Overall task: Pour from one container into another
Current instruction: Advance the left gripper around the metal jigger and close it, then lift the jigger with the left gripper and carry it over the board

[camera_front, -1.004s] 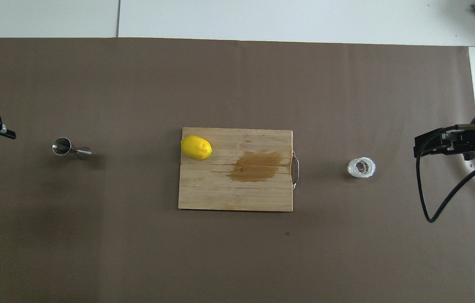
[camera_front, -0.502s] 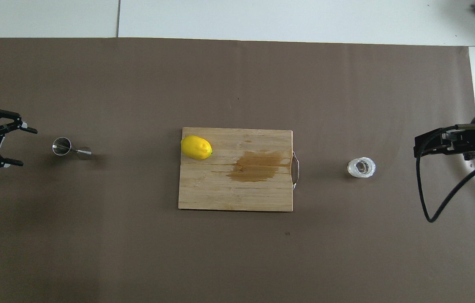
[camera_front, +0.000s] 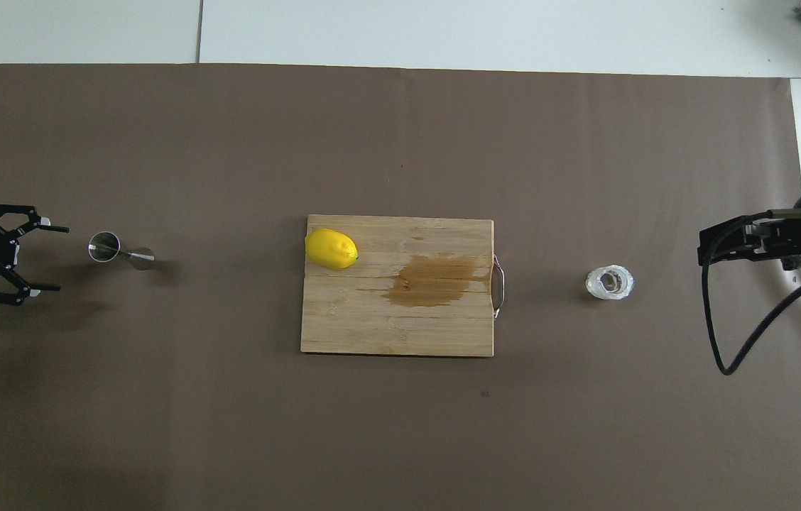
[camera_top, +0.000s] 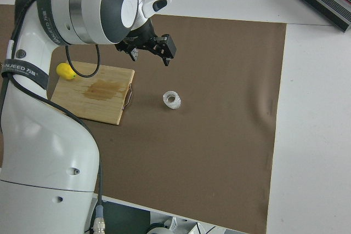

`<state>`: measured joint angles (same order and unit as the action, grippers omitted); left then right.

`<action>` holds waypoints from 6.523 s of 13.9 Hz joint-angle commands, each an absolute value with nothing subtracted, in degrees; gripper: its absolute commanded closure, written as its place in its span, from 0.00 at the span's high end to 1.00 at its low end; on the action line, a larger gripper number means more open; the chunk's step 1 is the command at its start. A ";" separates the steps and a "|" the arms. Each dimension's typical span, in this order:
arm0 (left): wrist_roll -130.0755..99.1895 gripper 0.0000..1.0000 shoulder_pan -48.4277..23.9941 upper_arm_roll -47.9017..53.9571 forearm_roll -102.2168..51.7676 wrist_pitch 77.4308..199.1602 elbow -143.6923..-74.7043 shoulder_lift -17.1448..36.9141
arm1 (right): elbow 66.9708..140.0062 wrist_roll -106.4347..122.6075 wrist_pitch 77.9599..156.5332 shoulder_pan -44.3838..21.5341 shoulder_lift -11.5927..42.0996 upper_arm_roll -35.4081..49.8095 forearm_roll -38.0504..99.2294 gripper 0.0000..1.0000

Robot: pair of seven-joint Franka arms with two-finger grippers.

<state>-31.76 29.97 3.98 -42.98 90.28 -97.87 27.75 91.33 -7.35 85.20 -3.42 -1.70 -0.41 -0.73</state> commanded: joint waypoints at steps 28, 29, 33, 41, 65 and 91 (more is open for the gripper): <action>-40.78 1.00 31.20 5.10 -65.92 86.48 -106.96 30.85 | 91.49 -5.80 84.90 -2.46 -1.85 -0.09 1.14 1.00; -40.26 1.00 31.11 5.10 -66.00 86.40 -107.05 30.85 | 91.49 -5.80 84.90 -2.46 -1.85 -0.17 1.14 1.00; -38.24 1.00 30.68 5.10 -67.15 85.78 -108.19 30.85 | 91.49 -5.80 84.90 -2.46 -1.85 -0.18 1.14 1.00; -36.91 1.00 30.32 5.10 -67.68 85.34 -108.54 30.85 | 91.49 -5.80 84.90 -2.46 -1.85 -0.18 1.14 1.00; -37.35 0.16 30.41 5.10 -68.73 84.46 -108.37 30.94 | 91.49 -5.80 84.90 -2.46 -1.85 -0.09 1.14 1.00; -47.11 0.00 7.14 6.86 -92.26 102.55 -127.17 5.72 | 91.49 -5.80 84.90 -2.46 -1.85 -0.18 1.14 1.00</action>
<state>-46.28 9.96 7.79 -88.59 99.26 -122.87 9.38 91.33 -7.34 85.20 -3.41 -1.70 -0.41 -0.73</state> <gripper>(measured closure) 0.551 0.000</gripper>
